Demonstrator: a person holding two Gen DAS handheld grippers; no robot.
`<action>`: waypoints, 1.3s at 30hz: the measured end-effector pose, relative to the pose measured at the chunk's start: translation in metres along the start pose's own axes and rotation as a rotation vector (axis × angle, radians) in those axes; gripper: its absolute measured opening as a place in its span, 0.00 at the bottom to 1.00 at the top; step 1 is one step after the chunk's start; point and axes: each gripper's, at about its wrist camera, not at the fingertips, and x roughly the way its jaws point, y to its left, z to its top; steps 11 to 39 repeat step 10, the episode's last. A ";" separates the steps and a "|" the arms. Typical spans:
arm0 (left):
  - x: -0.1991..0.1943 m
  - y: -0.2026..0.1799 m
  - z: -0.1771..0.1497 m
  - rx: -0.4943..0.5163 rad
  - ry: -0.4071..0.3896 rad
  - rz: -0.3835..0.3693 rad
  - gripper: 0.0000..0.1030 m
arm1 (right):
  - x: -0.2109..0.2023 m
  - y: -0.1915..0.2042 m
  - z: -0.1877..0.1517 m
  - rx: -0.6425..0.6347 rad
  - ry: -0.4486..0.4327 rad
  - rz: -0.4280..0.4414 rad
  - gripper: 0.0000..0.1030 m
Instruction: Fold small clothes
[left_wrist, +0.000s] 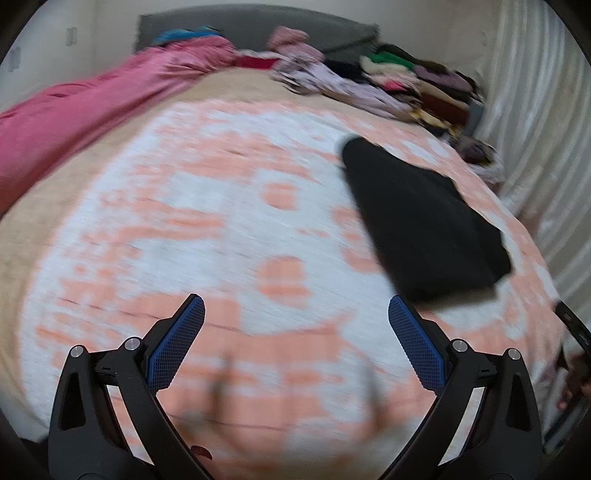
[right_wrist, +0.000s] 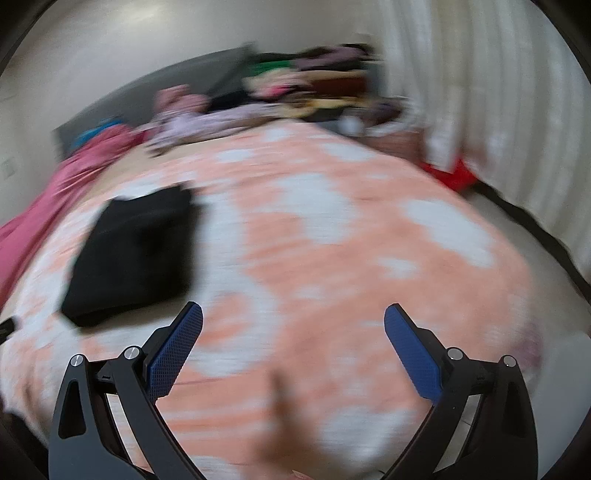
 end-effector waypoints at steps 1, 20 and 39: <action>-0.001 0.010 0.004 -0.007 -0.007 0.019 0.91 | -0.001 -0.014 -0.002 0.022 -0.004 -0.038 0.95; 0.027 0.193 0.051 -0.229 0.046 0.284 0.91 | -0.041 -0.238 -0.058 0.380 0.047 -0.630 0.95; 0.027 0.193 0.051 -0.229 0.046 0.284 0.91 | -0.041 -0.238 -0.058 0.380 0.047 -0.630 0.95</action>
